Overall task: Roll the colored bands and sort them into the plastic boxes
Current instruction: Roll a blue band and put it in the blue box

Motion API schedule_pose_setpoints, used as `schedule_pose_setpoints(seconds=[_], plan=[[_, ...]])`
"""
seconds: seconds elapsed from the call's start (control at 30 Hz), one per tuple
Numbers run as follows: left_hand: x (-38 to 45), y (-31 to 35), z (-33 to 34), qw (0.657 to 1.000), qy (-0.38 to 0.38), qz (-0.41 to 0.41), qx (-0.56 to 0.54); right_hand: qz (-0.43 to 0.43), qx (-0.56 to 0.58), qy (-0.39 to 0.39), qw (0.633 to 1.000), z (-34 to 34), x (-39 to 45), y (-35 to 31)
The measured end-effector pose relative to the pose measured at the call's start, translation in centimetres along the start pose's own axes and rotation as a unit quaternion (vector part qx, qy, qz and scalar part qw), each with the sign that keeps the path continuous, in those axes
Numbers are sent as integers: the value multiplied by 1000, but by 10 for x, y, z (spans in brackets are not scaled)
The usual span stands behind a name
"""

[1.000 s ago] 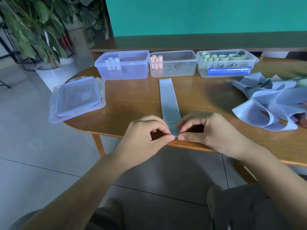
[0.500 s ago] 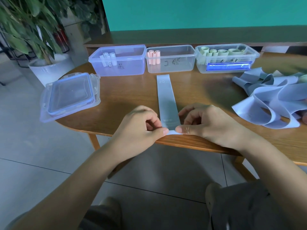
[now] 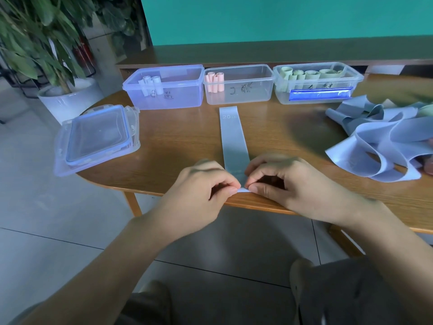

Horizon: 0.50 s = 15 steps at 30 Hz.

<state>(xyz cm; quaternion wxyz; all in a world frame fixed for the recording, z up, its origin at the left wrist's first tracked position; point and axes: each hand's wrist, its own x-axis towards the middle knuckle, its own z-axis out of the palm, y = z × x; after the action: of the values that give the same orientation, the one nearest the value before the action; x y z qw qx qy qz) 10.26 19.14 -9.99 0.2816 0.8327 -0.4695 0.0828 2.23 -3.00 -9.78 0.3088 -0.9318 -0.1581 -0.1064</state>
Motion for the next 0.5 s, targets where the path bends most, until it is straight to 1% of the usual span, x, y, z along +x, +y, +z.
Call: schedule_pose_setpoints(seconds=[0.33, 0.4, 0.5], plan=[[3, 0, 1, 999, 32, -25, -8, 16, -5, 27, 1000, 2, 1, -1], [6, -1, 1, 999, 27, -28, -4, 30, -8, 36, 999, 2, 3, -2], [9, -2, 2, 999, 10, -29, 18, 80, 9, 47, 996, 1, 7, -2]])
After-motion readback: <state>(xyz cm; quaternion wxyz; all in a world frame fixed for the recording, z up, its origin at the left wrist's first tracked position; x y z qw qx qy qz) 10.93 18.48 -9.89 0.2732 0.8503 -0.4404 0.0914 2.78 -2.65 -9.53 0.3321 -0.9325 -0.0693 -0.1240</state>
